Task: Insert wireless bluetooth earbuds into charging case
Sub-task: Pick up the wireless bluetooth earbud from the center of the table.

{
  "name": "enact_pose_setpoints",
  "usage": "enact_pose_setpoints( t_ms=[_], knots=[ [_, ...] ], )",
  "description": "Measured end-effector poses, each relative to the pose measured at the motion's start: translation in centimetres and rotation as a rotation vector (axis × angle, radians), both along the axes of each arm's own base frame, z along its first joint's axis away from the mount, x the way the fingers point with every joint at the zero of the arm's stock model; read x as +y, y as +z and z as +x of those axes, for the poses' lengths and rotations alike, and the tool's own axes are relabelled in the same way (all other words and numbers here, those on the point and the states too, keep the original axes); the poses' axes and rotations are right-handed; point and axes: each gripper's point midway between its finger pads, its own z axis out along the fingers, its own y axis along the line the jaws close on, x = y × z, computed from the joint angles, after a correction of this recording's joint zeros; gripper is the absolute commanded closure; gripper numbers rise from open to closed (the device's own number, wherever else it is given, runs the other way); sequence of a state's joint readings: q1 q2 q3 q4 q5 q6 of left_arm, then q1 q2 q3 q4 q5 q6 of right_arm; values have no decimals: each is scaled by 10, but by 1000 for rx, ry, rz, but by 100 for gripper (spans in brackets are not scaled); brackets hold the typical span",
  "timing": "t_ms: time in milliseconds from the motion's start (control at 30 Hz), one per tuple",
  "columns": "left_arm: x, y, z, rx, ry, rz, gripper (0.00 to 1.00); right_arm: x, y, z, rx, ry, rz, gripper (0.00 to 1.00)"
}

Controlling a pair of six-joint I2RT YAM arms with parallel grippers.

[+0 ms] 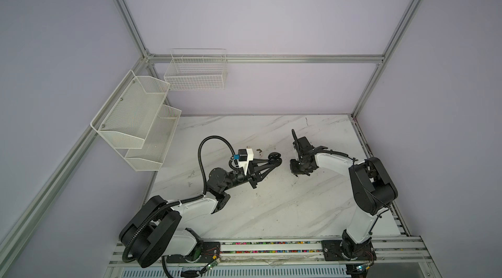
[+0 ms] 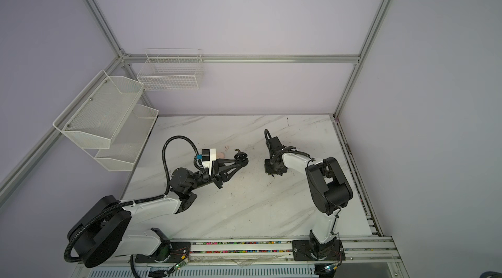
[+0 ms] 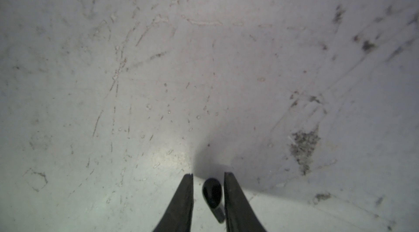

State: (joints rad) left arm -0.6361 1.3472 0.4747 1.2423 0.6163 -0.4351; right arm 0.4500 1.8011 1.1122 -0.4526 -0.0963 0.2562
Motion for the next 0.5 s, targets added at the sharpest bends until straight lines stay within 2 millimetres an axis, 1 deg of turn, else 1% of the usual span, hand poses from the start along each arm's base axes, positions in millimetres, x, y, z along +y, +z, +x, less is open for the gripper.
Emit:
enact_pose_setpoints(
  t_ms=[500],
  knots=[
    [0, 0, 0, 0, 0, 0, 100, -3, -4, -5, 17, -1, -10, 76]
  ],
)
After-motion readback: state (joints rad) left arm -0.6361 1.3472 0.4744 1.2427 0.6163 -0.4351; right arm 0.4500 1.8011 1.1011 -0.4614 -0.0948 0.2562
